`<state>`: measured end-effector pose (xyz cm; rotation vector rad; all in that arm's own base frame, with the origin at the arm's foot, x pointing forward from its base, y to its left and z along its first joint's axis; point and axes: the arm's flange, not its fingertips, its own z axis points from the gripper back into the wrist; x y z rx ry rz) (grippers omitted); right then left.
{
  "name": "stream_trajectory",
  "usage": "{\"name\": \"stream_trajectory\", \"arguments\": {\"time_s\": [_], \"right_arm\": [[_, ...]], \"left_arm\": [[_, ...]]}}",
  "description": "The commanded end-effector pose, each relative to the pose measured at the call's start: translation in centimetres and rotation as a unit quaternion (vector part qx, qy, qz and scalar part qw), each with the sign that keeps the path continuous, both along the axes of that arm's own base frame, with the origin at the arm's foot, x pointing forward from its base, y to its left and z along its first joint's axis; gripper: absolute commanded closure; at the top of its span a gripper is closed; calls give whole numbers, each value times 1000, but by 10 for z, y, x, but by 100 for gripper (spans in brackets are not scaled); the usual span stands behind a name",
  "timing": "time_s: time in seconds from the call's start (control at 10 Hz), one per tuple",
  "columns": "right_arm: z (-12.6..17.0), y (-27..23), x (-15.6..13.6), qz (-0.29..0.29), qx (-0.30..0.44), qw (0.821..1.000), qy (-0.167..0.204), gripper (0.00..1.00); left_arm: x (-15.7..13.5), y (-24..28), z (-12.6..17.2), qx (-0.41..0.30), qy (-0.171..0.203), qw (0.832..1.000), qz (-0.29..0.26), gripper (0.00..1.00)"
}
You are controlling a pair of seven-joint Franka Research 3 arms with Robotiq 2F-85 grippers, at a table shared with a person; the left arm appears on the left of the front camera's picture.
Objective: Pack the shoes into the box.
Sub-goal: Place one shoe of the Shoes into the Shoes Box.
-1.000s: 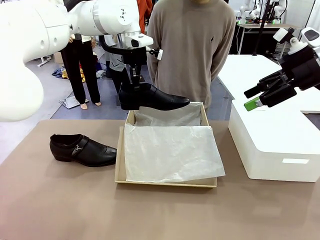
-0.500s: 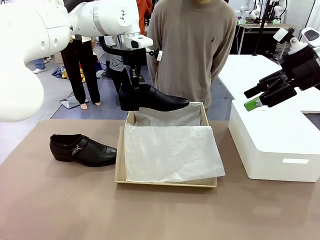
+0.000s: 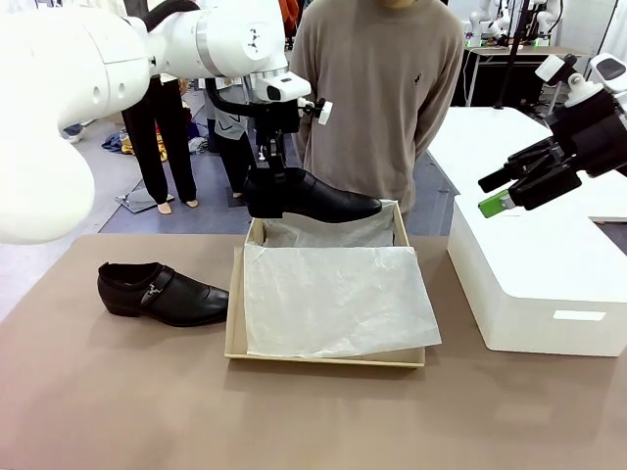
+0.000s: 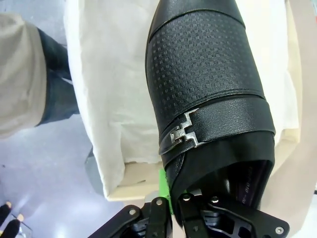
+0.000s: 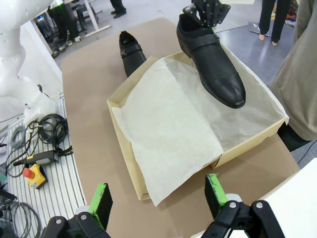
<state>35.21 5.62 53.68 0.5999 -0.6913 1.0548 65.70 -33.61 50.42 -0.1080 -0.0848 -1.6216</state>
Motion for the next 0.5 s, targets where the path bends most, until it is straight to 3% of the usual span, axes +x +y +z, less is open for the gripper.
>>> {"name": "stream_trajectory", "arguments": {"time_s": [0.0,0.4], "right_arm": [[0,2,3,8,14,1000,-12,0],[0,2,3,8,14,1000,-12,0]], "left_arm": [[-4,-6,-4,-2,-8,1000,-23,100],[-3,-17,-21,6,-8,1000,-18,100]]}}
